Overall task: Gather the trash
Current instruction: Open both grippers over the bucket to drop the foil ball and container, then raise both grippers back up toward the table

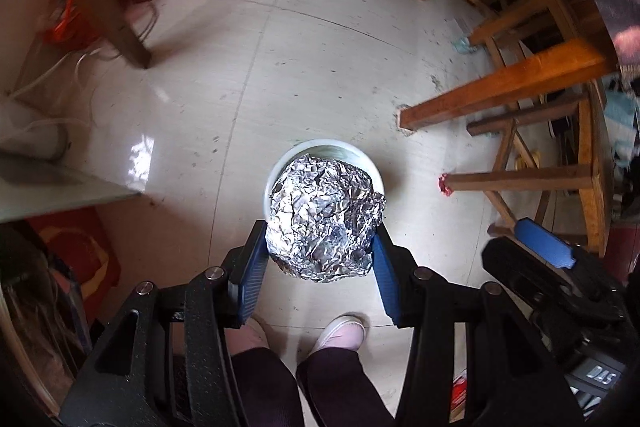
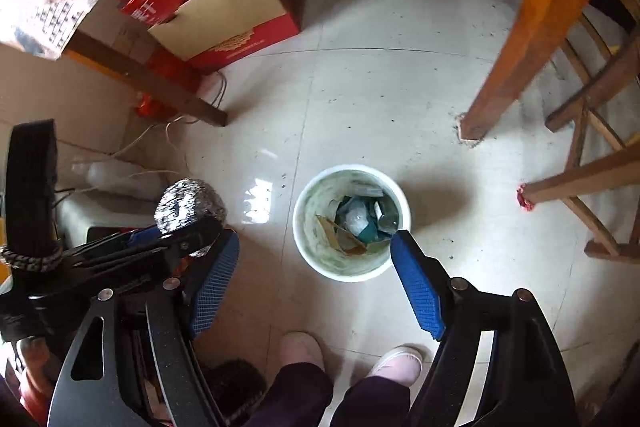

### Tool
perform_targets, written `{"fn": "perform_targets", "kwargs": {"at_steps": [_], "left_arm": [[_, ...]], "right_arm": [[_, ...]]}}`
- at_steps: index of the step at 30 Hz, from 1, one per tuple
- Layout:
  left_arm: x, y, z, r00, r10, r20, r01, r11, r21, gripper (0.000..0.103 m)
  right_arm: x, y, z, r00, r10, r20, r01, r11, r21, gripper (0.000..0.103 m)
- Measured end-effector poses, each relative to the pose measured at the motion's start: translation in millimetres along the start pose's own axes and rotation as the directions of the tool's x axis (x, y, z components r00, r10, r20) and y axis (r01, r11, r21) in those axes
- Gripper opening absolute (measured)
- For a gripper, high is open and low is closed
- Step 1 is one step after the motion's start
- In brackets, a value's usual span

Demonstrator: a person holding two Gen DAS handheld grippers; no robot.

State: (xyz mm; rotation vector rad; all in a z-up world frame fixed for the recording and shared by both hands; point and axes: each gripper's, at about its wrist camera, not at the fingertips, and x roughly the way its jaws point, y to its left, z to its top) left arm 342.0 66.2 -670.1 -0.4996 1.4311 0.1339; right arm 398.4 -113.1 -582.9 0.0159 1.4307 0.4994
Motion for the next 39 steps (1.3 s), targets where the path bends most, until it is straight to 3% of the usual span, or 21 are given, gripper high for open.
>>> {"fn": "perform_targets", "kwargs": {"at_steps": [3,8,15,22,28,34,39], "left_arm": [[9.9,-9.5,7.5,0.999,0.008,-0.041,-0.007,1.000,0.026,0.056],[12.1,-23.5,12.0,0.996,0.002,-0.085,0.003,0.998,0.059,0.059],[-37.5,-37.7,7.3,0.998,0.027,-0.048,-0.024,0.997,0.069,0.059],[-129.6,-55.4,5.1,0.999,0.039,0.028,-0.041,0.995,0.087,0.059],[-232.9,-74.1,1.6,0.990,0.034,0.138,-0.051,0.991,0.121,0.059],[-338.2,-94.4,-12.5,0.961,0.014,0.275,-0.061,0.984,0.166,0.059],[-410.1,-108.8,-26.0,0.931,-0.016,0.365,-0.066,0.975,0.211,0.059]], "right_arm": [[-4.4,-5.2,2.9,0.999,-0.034,0.011,0.034,0.999,0.008,0.075],[-17.1,-5.3,8.5,0.997,-0.067,0.036,0.067,0.998,0.016,0.075],[-57.6,4.9,13.6,0.996,-0.063,0.069,0.062,0.998,0.009,0.075],[-141.0,31.4,24.0,0.986,-0.059,0.157,0.061,0.998,-0.008,0.075],[-219.5,58.3,27.8,0.969,-0.077,0.236,0.083,0.996,-0.019,0.075],[-297.4,89.8,22.3,0.944,-0.091,0.316,0.096,0.995,0.000,0.075],[-356.8,110.8,10.1,0.923,-0.074,0.377,0.056,0.997,0.058,0.075]]}}
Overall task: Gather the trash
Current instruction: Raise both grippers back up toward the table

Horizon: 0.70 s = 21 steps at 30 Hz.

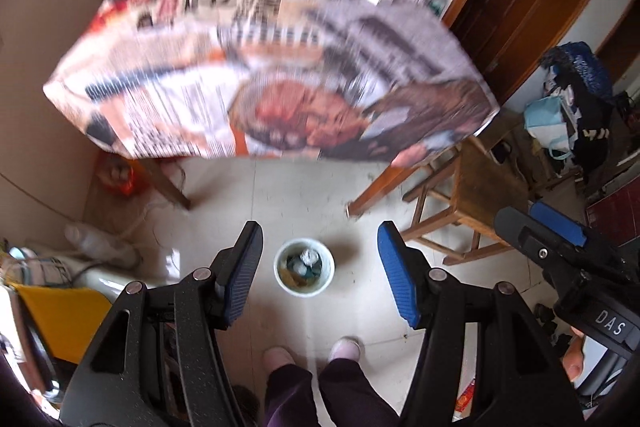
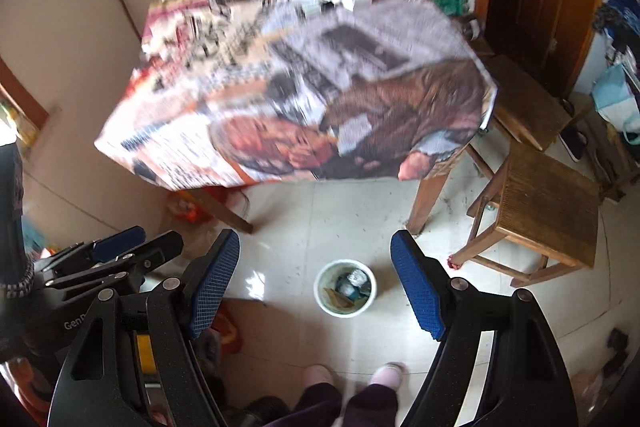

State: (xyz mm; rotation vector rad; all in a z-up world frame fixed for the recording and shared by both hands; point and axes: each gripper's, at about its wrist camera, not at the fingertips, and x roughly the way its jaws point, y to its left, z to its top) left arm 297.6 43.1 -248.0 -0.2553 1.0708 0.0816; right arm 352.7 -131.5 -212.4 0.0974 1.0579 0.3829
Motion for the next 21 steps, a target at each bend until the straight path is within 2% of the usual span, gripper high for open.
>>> {"fn": "perform_targets", "kwargs": {"at_steps": [6,9,13,16,18,21], "left_arm": [[-72.1,-8.2,14.7,0.995,-0.025,0.093,0.018,0.997,0.074,0.059],[-105.3,-7.1,21.1,0.990,-0.040,0.135,0.027,0.995,0.097,0.059],[-146.0,-3.6,27.0,0.975,-0.074,0.211,0.050,0.992,0.119,0.059],[-170.5,-1.7,30.9,0.961,-0.077,0.266,0.041,0.990,0.138,0.059],[-182.3,1.3,33.8,0.953,-0.082,0.292,0.041,0.989,0.145,0.067],[-193.4,3.9,38.0,0.946,-0.092,0.311,0.047,0.988,0.150,0.070]], "right_arm": [[-62.9,22.1,11.7,0.995,0.008,0.103,-0.011,1.000,0.027,0.075],[-90.8,36.0,18.2,0.986,-0.016,0.163,0.015,1.000,0.008,0.075],[-125.8,51.0,22.4,0.966,-0.045,0.256,0.050,0.999,-0.014,0.075],[-143.7,60.9,25.4,0.949,-0.057,0.309,0.069,0.997,-0.028,0.075],[-152.0,65.9,28.5,0.939,-0.063,0.337,0.081,0.996,-0.038,0.077],[-160.2,69.8,33.6,0.919,-0.085,0.384,0.110,0.993,-0.042,0.084]]}}
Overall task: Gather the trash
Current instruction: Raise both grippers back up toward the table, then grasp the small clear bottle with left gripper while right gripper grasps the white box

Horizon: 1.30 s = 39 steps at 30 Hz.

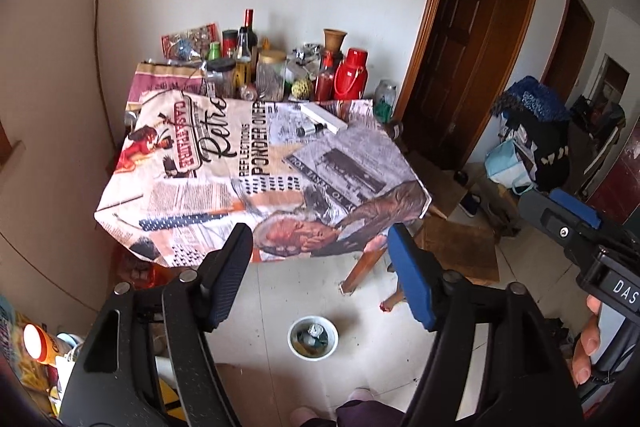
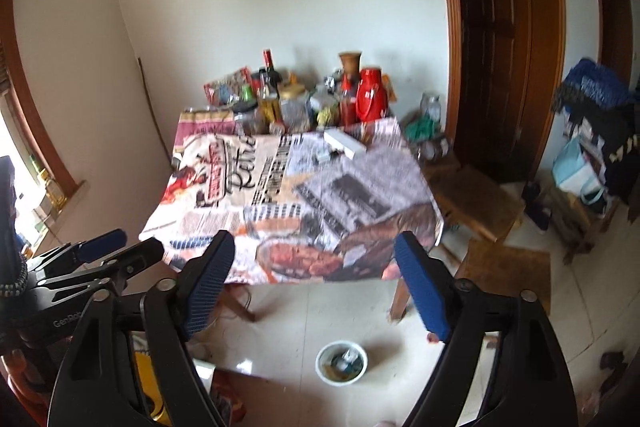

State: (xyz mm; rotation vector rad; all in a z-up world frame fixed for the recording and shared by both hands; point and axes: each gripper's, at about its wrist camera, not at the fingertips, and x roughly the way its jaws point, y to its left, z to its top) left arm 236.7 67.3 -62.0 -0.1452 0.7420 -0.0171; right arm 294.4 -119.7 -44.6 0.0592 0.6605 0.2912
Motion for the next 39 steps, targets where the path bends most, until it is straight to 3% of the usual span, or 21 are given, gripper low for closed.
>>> {"fn": "perform_targets", "kwargs": {"at_steps": [4,8,13,20,28,39], "left_arm": [[-1.7,-0.7,10.1,0.999,0.017,0.030,-0.018,1.000,0.022,0.071],[13.7,-0.9,24.3,1.000,0.004,0.031,-0.005,1.000,0.020,0.074],[49.3,-7.0,52.0,0.999,0.030,0.036,-0.030,1.000,0.004,0.075],[120.7,-25.4,113.7,0.997,0.071,0.005,-0.071,0.997,-0.015,0.075],[181.0,-38.9,157.0,0.992,0.128,-0.010,-0.129,0.990,-0.064,0.075],[270.5,-21.6,193.8,0.984,0.116,-0.139,-0.120,0.992,-0.025,0.075]], "right_arm": [[2.2,0.0,10.8,1.000,-0.013,0.027,0.014,1.000,-0.009,0.093],[17.8,-7.2,24.2,0.999,-0.009,0.049,0.010,1.000,-0.021,0.093],[47.7,-21.2,43.8,0.999,0.002,0.054,0.001,0.998,-0.055,0.093],[99.0,-56.7,93.8,0.999,0.043,0.033,-0.040,0.997,-0.073,0.093],[152.4,-99.9,144.2,0.995,0.102,0.015,-0.100,0.989,-0.106,0.093],[236.0,-106.5,173.6,0.995,0.081,-0.064,-0.086,0.994,-0.074,0.093]]}}
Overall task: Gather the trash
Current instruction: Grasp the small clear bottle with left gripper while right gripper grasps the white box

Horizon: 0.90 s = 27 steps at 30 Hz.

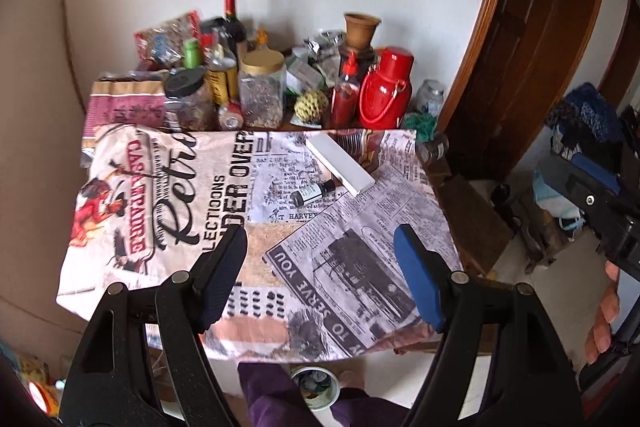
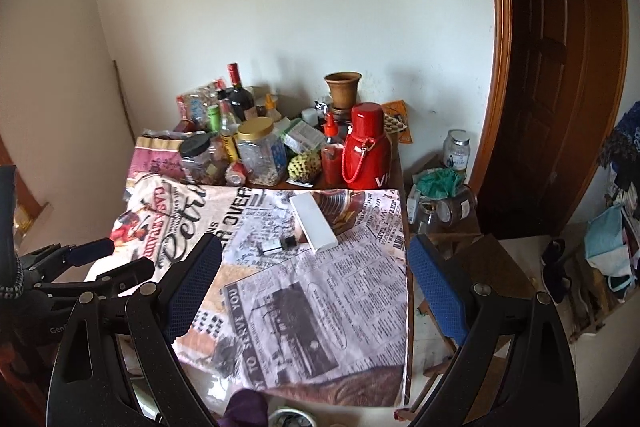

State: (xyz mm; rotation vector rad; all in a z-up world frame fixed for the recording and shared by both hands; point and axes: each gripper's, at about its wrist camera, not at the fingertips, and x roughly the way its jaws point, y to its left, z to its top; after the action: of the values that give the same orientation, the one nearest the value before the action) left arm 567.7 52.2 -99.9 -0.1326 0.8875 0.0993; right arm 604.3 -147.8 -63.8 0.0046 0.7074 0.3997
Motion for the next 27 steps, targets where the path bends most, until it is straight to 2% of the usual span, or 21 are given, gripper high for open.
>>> {"fn": "perform_targets", "kwargs": {"at_steps": [6,10,16,18,22,27], "left_arm": [[62.4,21.6,32.0,0.993,-0.076,-0.094,0.085,0.992,0.095,0.075],[116.2,32.7,42.5,0.971,-0.100,-0.216,0.137,0.977,0.166,0.075],[203.4,32.4,35.6,0.933,-0.106,-0.345,0.200,0.947,0.251,0.075],[228.8,32.1,34.2,0.930,-0.098,-0.353,0.200,0.944,0.264,0.075],[277.8,31.3,31.9,0.911,-0.125,-0.392,0.246,0.930,0.275,0.075],[313.8,22.5,26.5,0.895,-0.145,-0.422,0.301,0.895,0.329,0.075]], "right_arm": [[41.0,6.9,8.7,0.997,-0.075,-0.026,0.077,0.993,0.088,0.093],[70.7,4.9,13.5,0.989,-0.118,-0.089,0.130,0.980,0.149,0.093],[115.6,-12.7,7.4,0.969,-0.150,-0.198,0.187,0.965,0.185,0.093],[132.5,-19.9,2.5,0.957,-0.164,-0.239,0.211,0.959,0.187,0.093],[159.8,-35.4,-9.3,0.937,-0.158,-0.310,0.223,0.957,0.186,0.093],[189.1,-49.3,-21.1,0.916,-0.132,-0.379,0.208,0.963,0.169,0.093]]}}
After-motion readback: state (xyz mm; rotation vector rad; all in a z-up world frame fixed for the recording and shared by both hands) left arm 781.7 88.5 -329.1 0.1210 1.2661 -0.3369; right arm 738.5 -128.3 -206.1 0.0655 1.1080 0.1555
